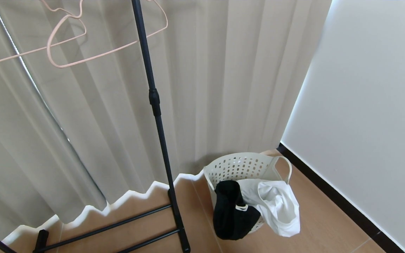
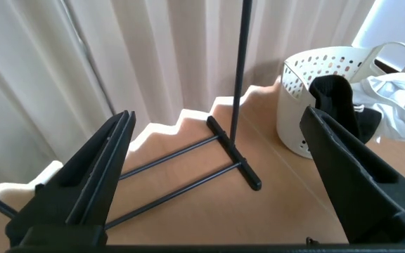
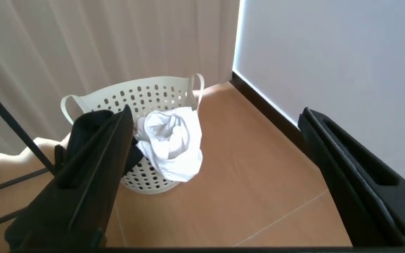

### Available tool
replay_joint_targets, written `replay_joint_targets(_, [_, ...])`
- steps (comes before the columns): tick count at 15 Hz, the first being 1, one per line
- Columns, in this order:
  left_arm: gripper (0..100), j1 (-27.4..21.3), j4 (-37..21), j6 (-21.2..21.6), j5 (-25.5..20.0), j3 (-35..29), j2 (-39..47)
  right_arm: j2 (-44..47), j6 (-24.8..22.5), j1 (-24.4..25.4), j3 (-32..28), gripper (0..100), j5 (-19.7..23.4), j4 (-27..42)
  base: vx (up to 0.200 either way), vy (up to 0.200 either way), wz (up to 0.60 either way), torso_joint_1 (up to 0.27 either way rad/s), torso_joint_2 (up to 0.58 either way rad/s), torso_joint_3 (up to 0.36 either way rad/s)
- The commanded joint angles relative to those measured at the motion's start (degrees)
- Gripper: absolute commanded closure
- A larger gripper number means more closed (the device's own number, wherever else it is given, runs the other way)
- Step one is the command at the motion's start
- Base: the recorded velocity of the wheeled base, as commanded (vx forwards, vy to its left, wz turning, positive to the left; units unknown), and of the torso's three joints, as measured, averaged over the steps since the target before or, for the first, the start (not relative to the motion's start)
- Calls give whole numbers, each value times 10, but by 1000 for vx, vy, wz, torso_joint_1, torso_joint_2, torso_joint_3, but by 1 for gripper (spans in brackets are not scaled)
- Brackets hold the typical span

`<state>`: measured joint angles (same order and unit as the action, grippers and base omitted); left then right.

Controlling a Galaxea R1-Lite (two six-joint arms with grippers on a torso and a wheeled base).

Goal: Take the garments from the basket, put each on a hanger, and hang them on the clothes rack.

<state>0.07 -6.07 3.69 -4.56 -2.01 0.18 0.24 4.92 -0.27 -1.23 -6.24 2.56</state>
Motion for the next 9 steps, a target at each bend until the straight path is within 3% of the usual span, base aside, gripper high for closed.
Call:
replay_joint_targets(1, [0,0,0,1,0,0,1,0,-1,0,0,0,0,0,0,0,0,0,0,0])
replay_joint_targets(6, [0,0,0,2,-1,0,1,0,-1,0,0,0,0,0,0,0,0,0,0,0])
replay_joint_targets(9, [0,0,0,2,-1,0,1,0,-1,0,0,0,0,0,0,0,0,2,1,-124])
